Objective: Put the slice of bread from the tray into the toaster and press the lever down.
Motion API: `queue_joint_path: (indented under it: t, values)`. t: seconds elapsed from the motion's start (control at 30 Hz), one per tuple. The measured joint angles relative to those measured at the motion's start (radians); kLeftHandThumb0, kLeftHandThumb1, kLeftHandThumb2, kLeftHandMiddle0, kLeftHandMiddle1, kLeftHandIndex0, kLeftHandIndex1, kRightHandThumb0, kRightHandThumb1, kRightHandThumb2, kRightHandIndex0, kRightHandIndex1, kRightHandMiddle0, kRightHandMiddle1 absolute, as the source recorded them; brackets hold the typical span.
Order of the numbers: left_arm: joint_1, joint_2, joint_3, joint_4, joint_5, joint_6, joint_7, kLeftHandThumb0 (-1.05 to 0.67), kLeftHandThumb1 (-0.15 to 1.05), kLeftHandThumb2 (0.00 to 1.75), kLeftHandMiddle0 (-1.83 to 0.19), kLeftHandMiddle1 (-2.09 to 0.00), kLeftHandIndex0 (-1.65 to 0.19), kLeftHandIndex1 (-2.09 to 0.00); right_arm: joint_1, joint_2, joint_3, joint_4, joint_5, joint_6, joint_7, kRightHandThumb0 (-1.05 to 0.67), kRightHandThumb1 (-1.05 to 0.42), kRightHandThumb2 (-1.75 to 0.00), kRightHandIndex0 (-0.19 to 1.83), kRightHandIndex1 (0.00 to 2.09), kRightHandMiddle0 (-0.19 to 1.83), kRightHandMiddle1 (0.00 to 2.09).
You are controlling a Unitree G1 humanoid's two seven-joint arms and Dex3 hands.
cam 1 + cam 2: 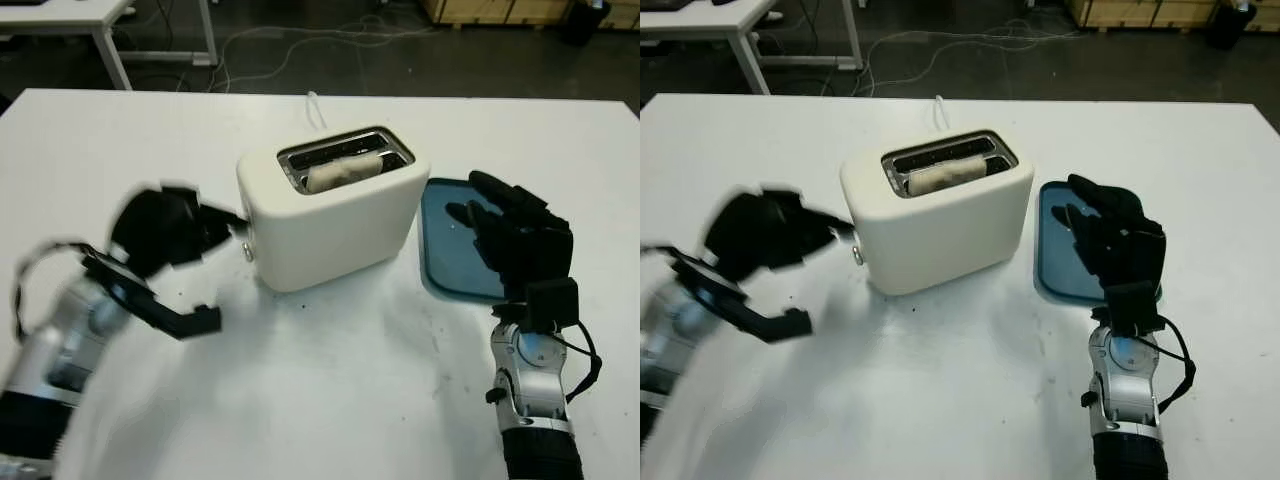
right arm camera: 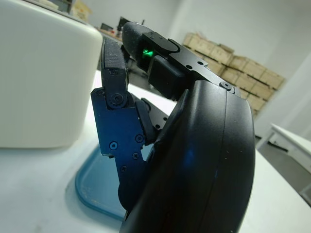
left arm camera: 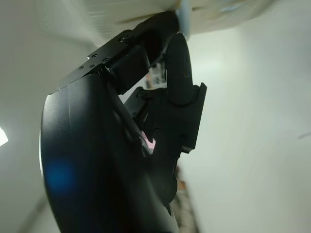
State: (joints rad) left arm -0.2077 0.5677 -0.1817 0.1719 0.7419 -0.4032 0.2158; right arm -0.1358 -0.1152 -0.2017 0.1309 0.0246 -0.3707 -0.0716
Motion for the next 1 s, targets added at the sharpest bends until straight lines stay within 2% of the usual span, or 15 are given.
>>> queue_joint_path:
  t: [0.07,0.17,0.3,0.4,0.63,0.73,0.8,0.97,1.0]
  values:
    - [0.002,-0.002,-0.027,0.058,0.0,-0.008,0.043,-0.25,0.92,0.32,-0.8,-1.02,-1.03,-0.04,0.001,-0.001,-0.007,-0.002,0.0,0.0,-0.001,-0.45,-0.92,-0.15,1.24,0.01,1.03,0.0]
    - [0.039,-0.001,-0.063,0.127,-0.011,-0.008,0.048,-0.23,0.92,0.31,-0.79,-0.99,-1.02,-0.04,0.001,-0.002,-0.024,-0.014,0.001,0.0,-0.006,-0.45,-0.92,-0.14,1.24,0.01,1.04,0.0]
    - [0.059,-0.007,-0.117,0.166,-0.014,-0.006,0.047,-0.2,0.92,0.3,-0.76,-1.12,-1.02,-0.04,-0.002,-0.003,-0.027,-0.018,0.001,0.001,-0.005,-0.44,-0.92,-0.14,1.24,0.01,1.04,0.0]
    - [0.059,0.006,-0.12,0.16,-0.044,-0.017,0.044,-0.2,0.92,0.26,-0.72,-1.27,-1.04,-0.04,-0.003,-0.003,-0.026,-0.015,0.001,0.0,-0.004,-0.45,-0.92,-0.14,1.24,0.01,1.04,0.0]
    - [0.067,0.034,-0.12,0.113,-0.087,-0.005,-0.022,-0.22,0.92,0.25,-0.76,-1.35,-1.05,-0.05,-0.01,-0.003,-0.026,-0.006,-0.007,-0.001,-0.007,-0.44,-0.92,-0.15,1.24,0.0,1.03,0.0]
    - [0.075,0.046,-0.12,0.087,-0.089,-0.004,-0.036,-0.26,0.92,0.33,-0.76,-1.12,-1.03,-0.04,-0.011,-0.003,-0.027,0.004,-0.006,-0.003,-0.007,-0.44,-0.92,-0.15,1.24,0.0,1.03,0.0]
    - [0.075,0.058,-0.119,0.077,-0.09,-0.008,-0.051,-0.26,0.92,0.35,-0.78,-1.04,-1.03,-0.04,-0.012,-0.003,-0.027,0.005,-0.006,-0.003,-0.007,-0.44,-0.92,-0.15,1.24,0.0,1.04,0.0]
    - [0.076,0.079,-0.118,0.059,-0.083,-0.018,-0.066,-0.31,0.92,0.39,-0.81,-1.04,-1.07,-0.06,-0.015,-0.003,-0.027,0.006,-0.007,-0.005,-0.008,-0.45,-0.92,-0.15,1.24,0.0,1.04,0.0]
    - [0.076,0.088,-0.118,0.051,-0.074,-0.017,-0.067,-0.36,0.92,0.44,-0.82,-1.14,-1.12,-0.1,-0.015,-0.003,-0.027,0.006,-0.006,-0.005,-0.008,-0.46,-0.92,-0.15,1.24,0.0,1.05,0.0]
